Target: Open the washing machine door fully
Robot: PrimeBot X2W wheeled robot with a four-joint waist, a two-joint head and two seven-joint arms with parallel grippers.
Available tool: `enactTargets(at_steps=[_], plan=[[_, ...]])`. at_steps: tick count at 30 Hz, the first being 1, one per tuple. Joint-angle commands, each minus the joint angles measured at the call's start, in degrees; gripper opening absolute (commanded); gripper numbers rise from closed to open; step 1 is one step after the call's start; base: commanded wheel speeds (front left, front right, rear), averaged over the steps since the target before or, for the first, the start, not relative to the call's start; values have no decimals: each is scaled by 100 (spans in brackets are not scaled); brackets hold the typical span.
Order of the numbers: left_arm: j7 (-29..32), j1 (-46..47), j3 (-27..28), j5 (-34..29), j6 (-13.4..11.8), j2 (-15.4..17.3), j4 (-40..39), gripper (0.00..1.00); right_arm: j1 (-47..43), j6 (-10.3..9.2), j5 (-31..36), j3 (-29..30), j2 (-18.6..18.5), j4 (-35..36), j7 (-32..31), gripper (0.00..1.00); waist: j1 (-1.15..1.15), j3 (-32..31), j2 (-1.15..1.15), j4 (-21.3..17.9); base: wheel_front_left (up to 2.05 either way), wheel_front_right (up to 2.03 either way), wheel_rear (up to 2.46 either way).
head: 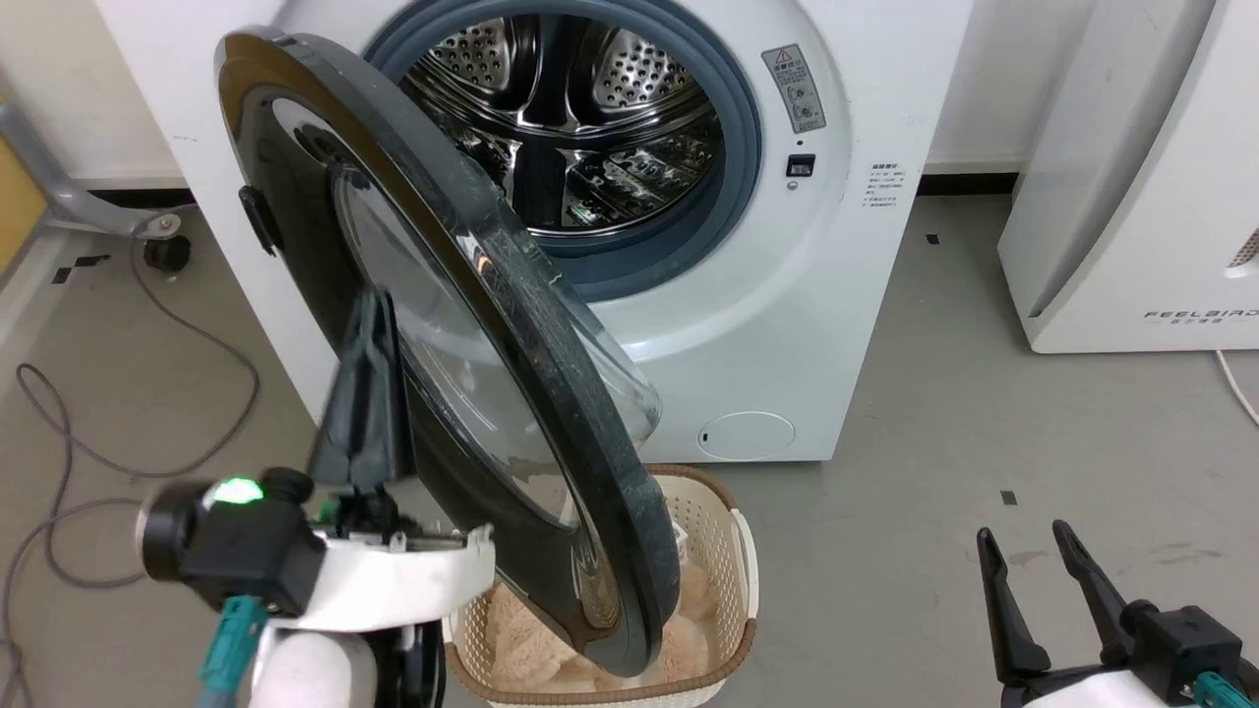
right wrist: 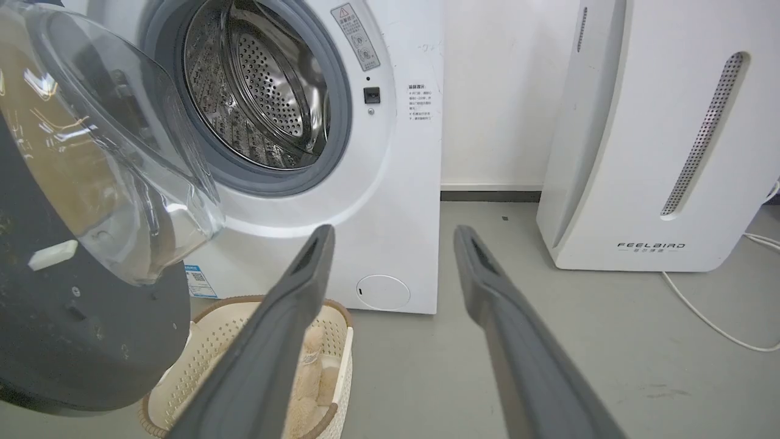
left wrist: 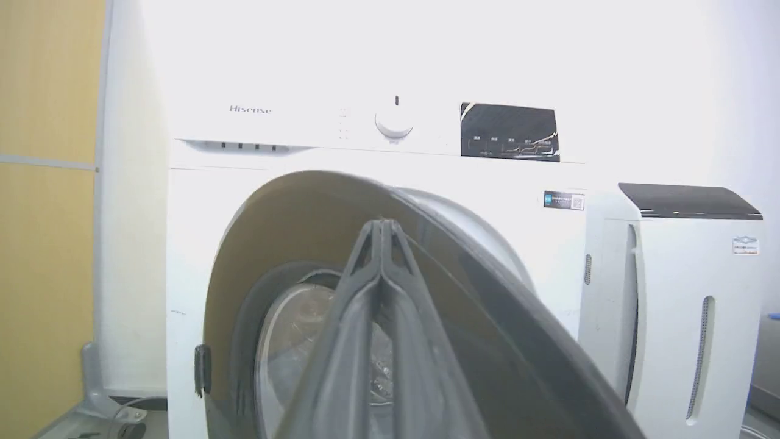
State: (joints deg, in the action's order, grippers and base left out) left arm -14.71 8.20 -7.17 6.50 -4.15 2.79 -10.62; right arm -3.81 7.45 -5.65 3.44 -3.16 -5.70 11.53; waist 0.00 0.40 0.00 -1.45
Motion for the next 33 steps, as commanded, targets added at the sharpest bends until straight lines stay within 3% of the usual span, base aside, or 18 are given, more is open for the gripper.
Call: enactTargets(at_steps=[1,13,14,22,33], plan=[[-29,98,-36,-48,-44,14,-150,0,59,3,-56,2,28,-24,39,100,0,-8,0,-9,0,0,0],[-29,829,-907,-287,-49,10,-1844,0,66,3,-180,-8,28,-212,81,100,0,-35,0,-110,0,0,0],[-29,903,-1258,-270,-20,10,-1965,0,83,3,-201,-20,28,-245,85,100,0,-24,0,-129,0,0,0],[106,534,-2301,-38,198,10,-1419,0,115,3,-261,-47,28,-344,99,100,0,-8,0,-160,0,0,0],[912,-501,-3109,431,390,157,-571,0,134,3,-324,-31,28,-433,141,100,0,16,0,-140,0,0,0]])
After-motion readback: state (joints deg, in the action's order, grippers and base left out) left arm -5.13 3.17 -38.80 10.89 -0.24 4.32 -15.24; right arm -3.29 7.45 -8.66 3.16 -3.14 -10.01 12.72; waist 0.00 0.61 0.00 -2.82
